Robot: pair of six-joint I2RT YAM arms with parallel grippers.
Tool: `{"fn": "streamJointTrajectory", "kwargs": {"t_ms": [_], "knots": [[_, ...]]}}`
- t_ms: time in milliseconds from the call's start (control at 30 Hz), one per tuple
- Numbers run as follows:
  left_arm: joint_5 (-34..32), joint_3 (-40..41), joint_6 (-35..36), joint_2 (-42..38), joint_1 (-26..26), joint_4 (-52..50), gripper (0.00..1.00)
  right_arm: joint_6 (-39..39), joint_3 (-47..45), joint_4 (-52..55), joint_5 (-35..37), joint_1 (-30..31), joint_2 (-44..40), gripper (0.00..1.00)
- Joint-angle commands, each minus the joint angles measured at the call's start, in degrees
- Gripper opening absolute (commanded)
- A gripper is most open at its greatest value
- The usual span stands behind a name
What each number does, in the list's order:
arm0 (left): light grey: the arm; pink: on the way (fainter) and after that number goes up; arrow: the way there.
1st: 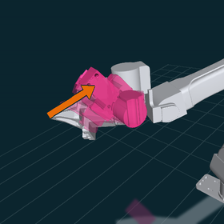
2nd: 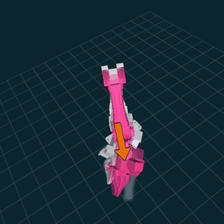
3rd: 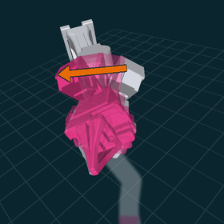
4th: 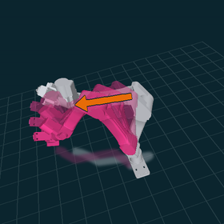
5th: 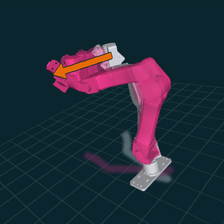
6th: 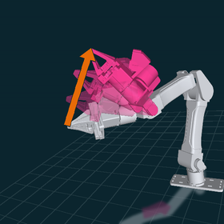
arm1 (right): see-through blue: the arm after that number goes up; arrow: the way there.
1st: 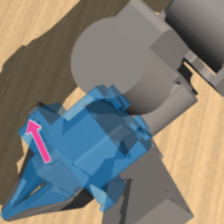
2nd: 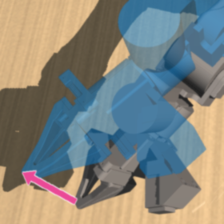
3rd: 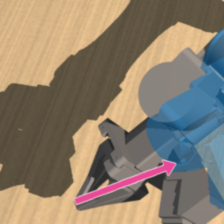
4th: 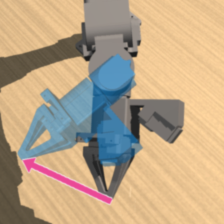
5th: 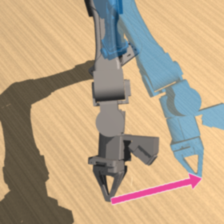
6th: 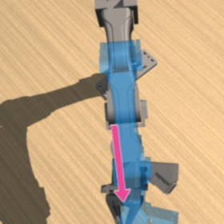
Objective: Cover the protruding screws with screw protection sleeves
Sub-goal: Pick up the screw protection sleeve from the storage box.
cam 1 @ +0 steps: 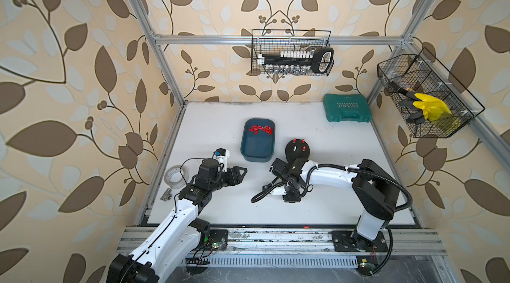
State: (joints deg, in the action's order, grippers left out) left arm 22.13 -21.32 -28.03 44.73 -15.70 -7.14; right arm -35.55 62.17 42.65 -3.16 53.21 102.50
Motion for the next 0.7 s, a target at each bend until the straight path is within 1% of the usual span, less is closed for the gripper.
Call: {"fn": "streamJointTrajectory", "kwargs": {"t_ms": [0,67,167,367,533,667], "knots": [[1.2,0.0,1.6,-0.5,0.0,1.3,0.63,0.2,1.2,0.9,-1.6,-0.2,1.7,0.30],[1.1,0.1,1.5,-0.5,0.1,1.4,0.63,0.4,1.5,1.0,-1.9,-0.3,1.9,0.28],[1.2,0.0,1.6,-0.4,0.0,1.1,0.63,0.5,1.5,1.3,-1.8,-0.4,2.0,0.24],[1.0,0.1,1.6,-0.3,0.1,1.2,0.63,0.8,2.0,1.1,-2.9,-0.6,2.3,0.21],[0.9,0.0,1.6,-0.3,0.1,1.1,0.64,1.1,2.2,1.1,-3.5,-0.9,2.5,0.15],[0.9,-0.1,1.5,-0.2,0.1,1.2,0.63,1.9,2.8,1.0,-4.7,-1.3,2.3,0.14]]}}
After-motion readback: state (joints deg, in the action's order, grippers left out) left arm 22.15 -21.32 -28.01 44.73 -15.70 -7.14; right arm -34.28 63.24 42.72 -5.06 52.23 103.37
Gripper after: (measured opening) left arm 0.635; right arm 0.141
